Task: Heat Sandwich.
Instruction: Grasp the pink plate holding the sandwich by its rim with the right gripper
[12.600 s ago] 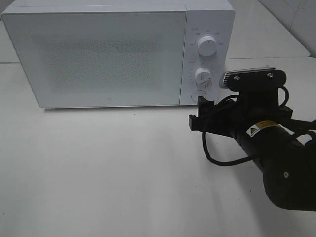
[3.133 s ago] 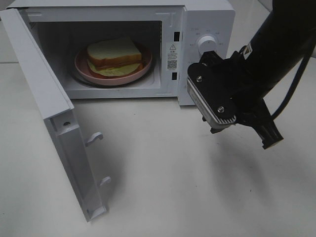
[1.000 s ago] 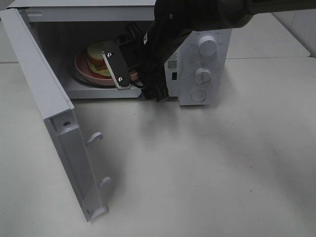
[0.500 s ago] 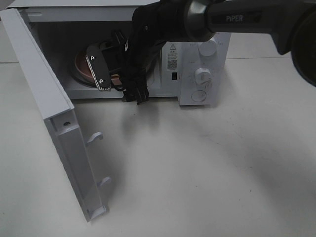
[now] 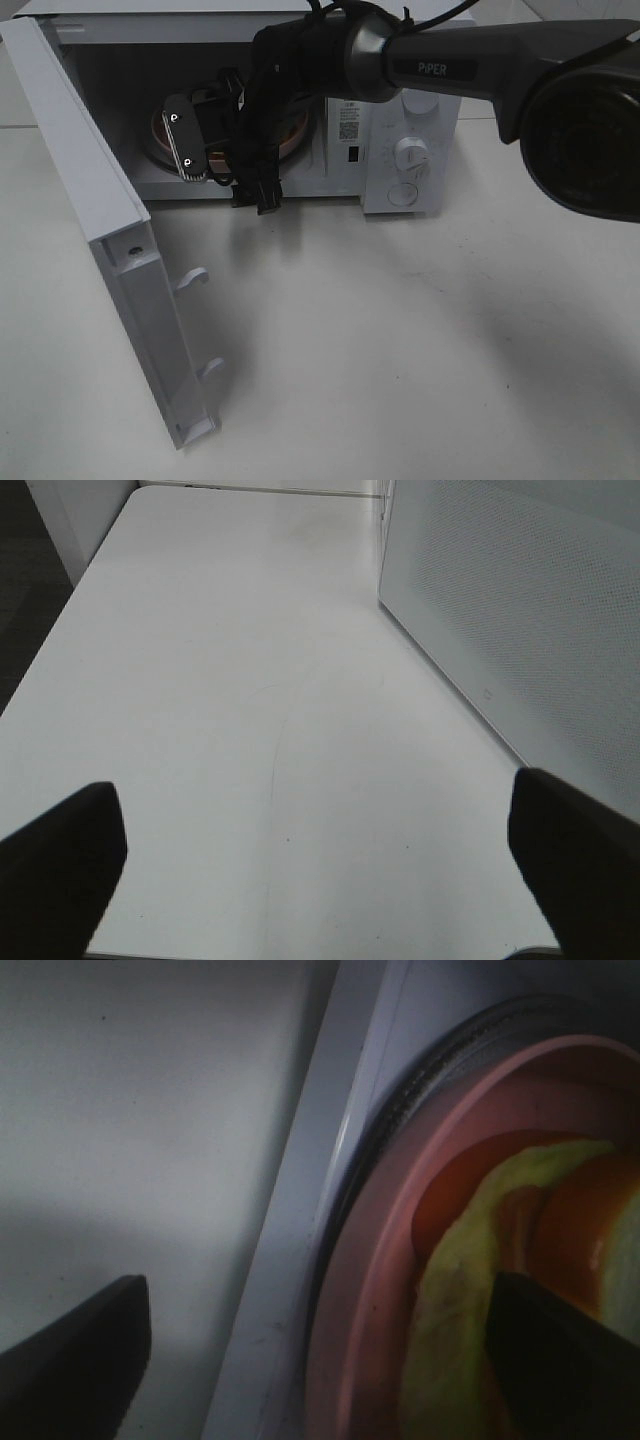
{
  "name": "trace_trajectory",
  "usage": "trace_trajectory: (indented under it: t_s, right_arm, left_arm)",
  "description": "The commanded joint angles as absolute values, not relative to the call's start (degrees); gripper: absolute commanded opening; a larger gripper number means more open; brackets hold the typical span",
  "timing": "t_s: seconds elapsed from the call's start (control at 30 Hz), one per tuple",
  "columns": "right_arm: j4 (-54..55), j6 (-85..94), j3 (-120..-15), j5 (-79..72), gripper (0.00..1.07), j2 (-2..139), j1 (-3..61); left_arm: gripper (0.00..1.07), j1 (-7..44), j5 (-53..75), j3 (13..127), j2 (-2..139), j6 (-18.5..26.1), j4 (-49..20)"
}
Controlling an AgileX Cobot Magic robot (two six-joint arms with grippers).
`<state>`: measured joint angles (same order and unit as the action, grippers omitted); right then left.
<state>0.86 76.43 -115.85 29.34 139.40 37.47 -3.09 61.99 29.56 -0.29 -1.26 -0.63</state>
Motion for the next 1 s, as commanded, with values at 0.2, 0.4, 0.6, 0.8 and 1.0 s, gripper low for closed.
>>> trace_trajectory:
  t_s: [0.2, 0.4, 0.6, 0.8, 1.0]
  right_arm:
    - [3.15, 76.03, -116.37, 27.67, 0.63, 140.15, 37.59]
    - [6.82, 75.97, -116.37, 26.41, 0.17, 140.15, 37.59]
    - [9.57, 75.97, -116.37, 26.24, 0.00, 140.09, 37.59]
    - [9.80, 75.97, -116.37, 26.13, 0.00, 139.97, 37.59]
    - [11.06, 76.03, -116.37, 27.10, 0.00, 139.29, 37.59]
  left_arm:
    - [0.96, -3.21, 61.48, 29.56, -0.57, -1.20, -0.34]
    - [0.96, -3.21, 61.48, 29.56, -0.57, -1.20, -0.34]
    - [0.96, -3.21, 61.48, 29.56, -0.57, -1.20, -0.34]
    - [0.96, -3.21, 61.48, 29.56, -0.57, -1.20, -0.34]
    - [0.96, -3.21, 61.48, 29.56, -0.57, -1.20, -0.34]
